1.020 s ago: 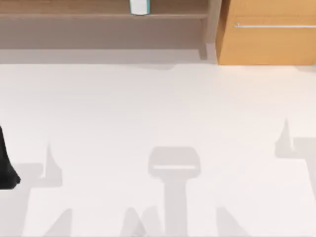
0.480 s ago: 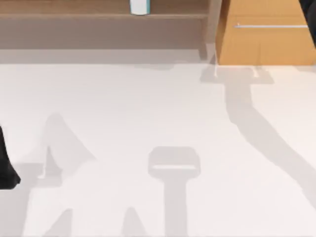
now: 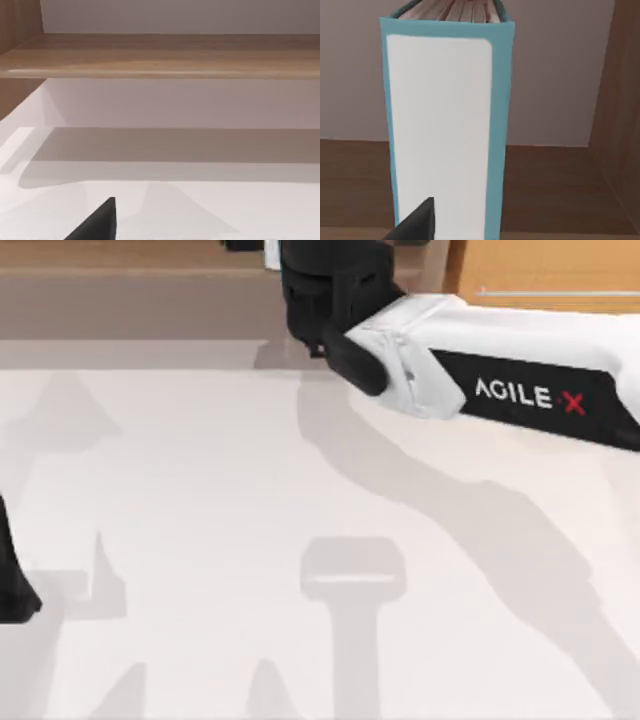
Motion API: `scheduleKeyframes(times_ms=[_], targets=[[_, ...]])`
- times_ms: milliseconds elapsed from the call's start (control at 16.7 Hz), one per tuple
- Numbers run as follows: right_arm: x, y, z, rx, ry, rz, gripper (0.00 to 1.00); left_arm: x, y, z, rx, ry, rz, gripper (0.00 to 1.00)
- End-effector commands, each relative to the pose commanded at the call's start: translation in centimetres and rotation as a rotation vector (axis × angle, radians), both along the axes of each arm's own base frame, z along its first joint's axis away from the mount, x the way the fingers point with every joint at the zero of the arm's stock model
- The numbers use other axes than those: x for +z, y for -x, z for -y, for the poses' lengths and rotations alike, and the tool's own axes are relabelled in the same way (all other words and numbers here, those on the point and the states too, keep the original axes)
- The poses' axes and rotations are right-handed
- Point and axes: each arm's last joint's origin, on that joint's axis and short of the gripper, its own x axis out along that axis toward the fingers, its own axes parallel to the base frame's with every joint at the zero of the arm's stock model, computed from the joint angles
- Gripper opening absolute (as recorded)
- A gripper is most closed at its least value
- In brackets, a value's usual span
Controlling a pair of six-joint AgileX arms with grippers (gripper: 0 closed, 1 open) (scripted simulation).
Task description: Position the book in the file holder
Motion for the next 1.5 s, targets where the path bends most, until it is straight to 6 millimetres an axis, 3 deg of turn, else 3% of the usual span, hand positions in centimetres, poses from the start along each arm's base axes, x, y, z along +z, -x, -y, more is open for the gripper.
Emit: scheduleKeyframes(times_ms=[180, 360, 1380, 1500], targets=[[-3.0, -1.5, -3.0, 0.005, -0.011, 0.016, 1.00, 0.0, 0.0, 0.0, 0.000, 0.000, 0.000, 1.00], [-4.3, -2.1, -4.1, 0.007, -0.020, 0.026, 1.00, 0.0, 0.0, 0.0, 0.000, 0.000, 0.000, 1.00], [-4.2, -4.1, -4.1, 0.007, -0.020, 0.027, 1.00, 0.0, 0.0, 0.0, 0.000, 0.000, 0.000, 1.00], [-4.2, -4.1, -4.1, 0.007, -0.020, 0.027, 0.85, 0.0, 0.0, 0.0, 0.000, 0.000, 0.000, 1.00]])
